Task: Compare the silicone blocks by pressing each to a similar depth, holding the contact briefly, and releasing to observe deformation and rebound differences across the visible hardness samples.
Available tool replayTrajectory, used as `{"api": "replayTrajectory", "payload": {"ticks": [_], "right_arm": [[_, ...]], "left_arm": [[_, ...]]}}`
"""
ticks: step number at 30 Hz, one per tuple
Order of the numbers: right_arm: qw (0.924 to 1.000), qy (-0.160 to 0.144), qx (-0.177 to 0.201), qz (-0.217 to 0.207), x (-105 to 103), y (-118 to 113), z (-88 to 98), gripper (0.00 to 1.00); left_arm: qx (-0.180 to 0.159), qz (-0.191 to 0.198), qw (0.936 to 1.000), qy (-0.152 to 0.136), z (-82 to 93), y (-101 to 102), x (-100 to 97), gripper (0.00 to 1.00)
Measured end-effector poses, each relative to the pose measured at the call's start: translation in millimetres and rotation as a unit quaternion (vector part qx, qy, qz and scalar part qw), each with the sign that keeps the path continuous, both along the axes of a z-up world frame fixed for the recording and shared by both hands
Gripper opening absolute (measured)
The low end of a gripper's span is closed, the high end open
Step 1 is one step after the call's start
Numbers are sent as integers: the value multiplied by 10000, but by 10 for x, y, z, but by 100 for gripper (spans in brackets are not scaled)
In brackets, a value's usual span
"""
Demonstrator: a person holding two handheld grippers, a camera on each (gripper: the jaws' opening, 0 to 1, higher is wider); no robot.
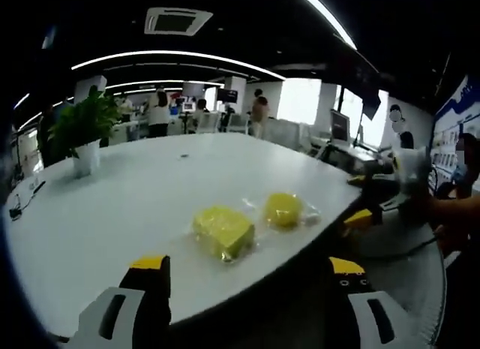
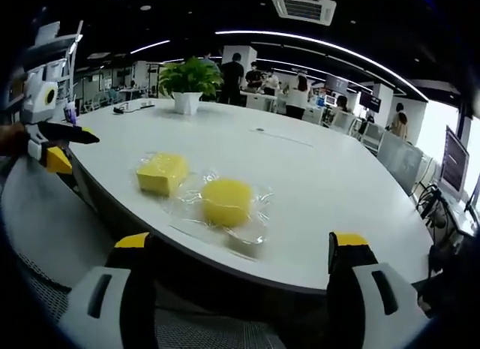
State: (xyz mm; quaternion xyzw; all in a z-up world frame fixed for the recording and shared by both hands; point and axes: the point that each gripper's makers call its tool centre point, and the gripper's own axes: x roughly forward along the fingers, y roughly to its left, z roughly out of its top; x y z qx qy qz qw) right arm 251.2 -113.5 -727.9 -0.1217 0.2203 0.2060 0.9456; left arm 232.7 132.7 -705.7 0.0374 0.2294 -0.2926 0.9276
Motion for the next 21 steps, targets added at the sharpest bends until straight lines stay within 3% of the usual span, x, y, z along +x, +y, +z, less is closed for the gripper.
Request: {"api": "replayTrajectory", "payload": {"ticks": [6, 9, 15, 21], "right_arm": [[10000, -54, 10, -27, 19, -14, 15, 89], [9999, -137, 13, -53, 35, -29, 36, 87], [9999, -129, -41, -95, 38, -51, 19, 85], [9997, -183, -23, -135, 33, -54, 42, 84]], "left_arm": [[-407, -214, 9989, 72, 212, -179, 166, 76], [-532, -330, 9980, 118, 264, -399, 212, 70], [-613, -623, 9957, 294, 185, -790, 304, 64], [-826, -573, 9933, 574, 82, -892, 415, 62]]}}
